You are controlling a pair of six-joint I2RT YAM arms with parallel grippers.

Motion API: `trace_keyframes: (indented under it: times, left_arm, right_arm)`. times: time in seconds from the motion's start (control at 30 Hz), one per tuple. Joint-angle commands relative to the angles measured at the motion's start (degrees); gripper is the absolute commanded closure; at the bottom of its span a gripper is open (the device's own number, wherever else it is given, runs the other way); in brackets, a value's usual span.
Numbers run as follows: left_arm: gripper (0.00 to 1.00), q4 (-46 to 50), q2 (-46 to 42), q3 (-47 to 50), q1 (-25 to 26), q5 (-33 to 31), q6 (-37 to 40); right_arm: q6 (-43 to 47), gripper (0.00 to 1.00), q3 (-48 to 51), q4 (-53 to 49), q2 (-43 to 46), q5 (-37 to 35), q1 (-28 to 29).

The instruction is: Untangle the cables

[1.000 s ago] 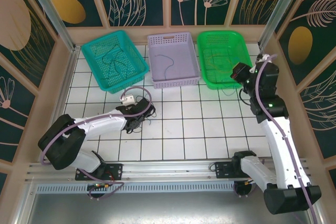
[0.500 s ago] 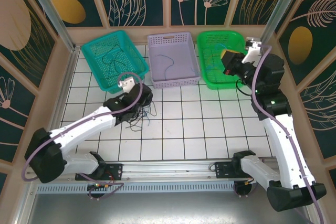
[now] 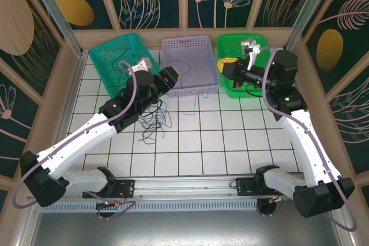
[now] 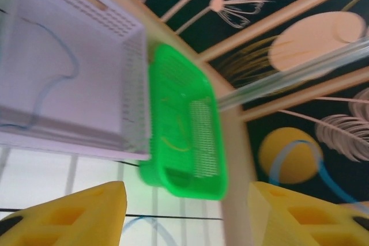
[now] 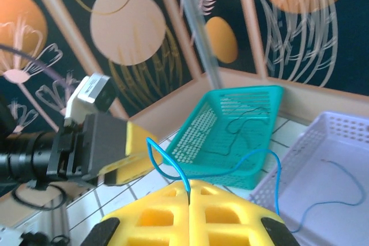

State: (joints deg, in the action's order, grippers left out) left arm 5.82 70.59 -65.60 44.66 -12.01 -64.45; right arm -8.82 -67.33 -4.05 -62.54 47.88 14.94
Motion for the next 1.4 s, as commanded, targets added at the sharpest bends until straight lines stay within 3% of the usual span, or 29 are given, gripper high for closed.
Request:
trace_keyframes:
  times: [0.0,0.37,0.53,0.83,1.1,1.23,1.37]
  left_arm:
    - [0.46,-10.52,3.03,-0.6,-0.21,9.17,-6.47]
    - [0.76,-20.04,5.35,5.84,-0.12,15.17,-8.69]
    - [0.73,-22.54,5.72,9.15,-0.05,17.49,-6.19]
    - [0.54,-25.92,11.75,8.52,0.23,23.33,-2.46]
    - [0.53,-25.53,16.58,6.06,0.72,24.27,-1.21]
    - [0.63,-23.35,17.56,4.08,0.73,21.64,1.1]
    - [0.83,-19.3,17.16,2.87,0.52,15.42,3.53]
  right_arm:
    - [0.39,1.0,1.26,5.5,-0.47,7.06,0.65]
    - [-2.0,1.0,1.48,6.29,-5.21,10.59,1.54]
    - [-2.82,1.0,0.74,5.3,-6.48,10.78,1.54]
    - [-3.69,1.0,-0.31,3.83,-8.67,12.76,1.67]
    - [-4.2,1.0,-1.29,3.3,-9.09,13.29,2.34]
    - [-3.97,1.0,-1.27,2.34,-8.7,13.03,2.55]
    - [-3.66,1.0,-0.96,1.08,-7.79,12.19,2.44]
